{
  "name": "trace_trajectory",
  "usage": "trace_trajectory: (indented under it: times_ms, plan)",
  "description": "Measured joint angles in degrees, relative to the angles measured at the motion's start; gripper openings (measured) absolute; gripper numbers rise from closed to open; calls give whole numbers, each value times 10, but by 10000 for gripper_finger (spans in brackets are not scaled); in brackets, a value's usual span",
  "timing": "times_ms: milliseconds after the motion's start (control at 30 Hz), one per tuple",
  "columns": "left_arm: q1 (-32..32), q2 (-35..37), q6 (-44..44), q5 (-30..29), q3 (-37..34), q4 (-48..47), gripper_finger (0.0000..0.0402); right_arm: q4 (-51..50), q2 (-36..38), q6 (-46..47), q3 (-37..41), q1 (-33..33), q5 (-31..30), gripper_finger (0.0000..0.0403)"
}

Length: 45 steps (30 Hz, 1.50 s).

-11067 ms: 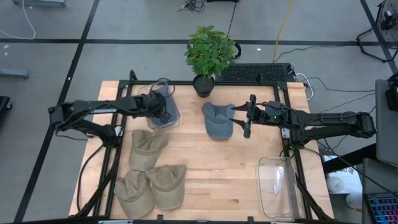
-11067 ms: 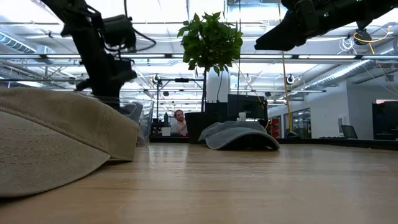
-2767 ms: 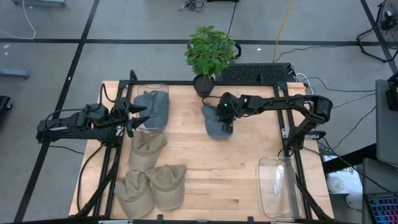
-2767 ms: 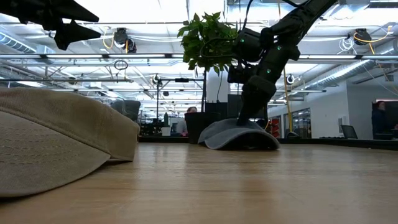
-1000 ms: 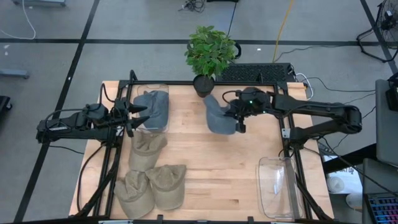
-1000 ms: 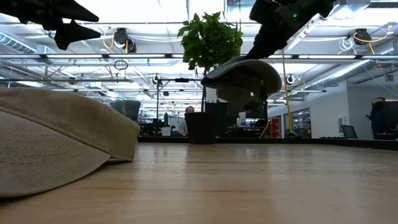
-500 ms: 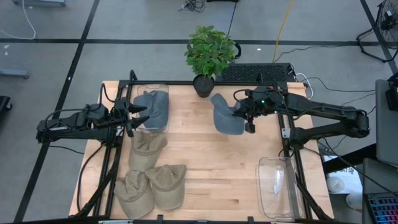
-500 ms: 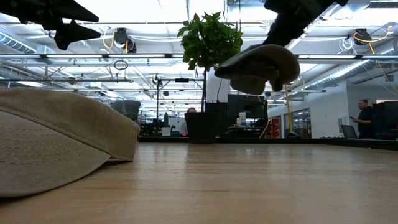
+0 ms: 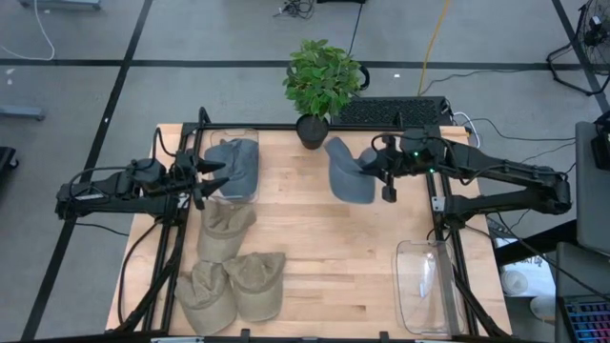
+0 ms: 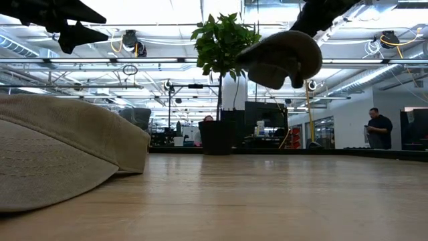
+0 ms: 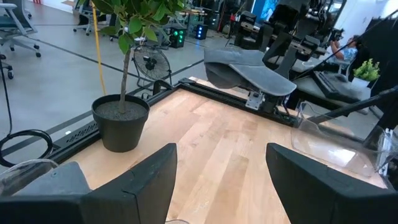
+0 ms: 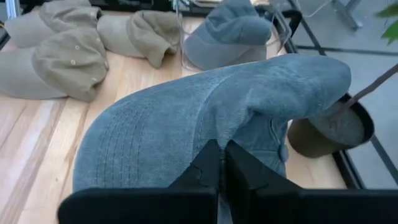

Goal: Pick & Place hat
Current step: Put the blue cap into the left transparent bin

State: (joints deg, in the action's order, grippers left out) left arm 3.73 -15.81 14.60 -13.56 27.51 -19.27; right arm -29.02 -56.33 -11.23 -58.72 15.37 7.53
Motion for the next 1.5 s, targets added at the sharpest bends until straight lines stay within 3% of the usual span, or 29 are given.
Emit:
trace_trajectory:
  times_ms: [267,533,767,967,1500]
  plan:
    - [0,-2,25,-2,0,71,257,44,-9,-23,0,-1,2,0]
    - [0,-58,42,3,0,118,258,58,-9,-43,0,-1,2,0]
    - [0,-132,131,-52,0,140,258,65,-9,-45,0,-1,2,0]
    - [0,-211,232,-59,0,208,257,75,-9,-51,0,-1,1,0]
    - [-1,-445,246,-44,0,588,257,132,-11,-80,11,-14,1,0]
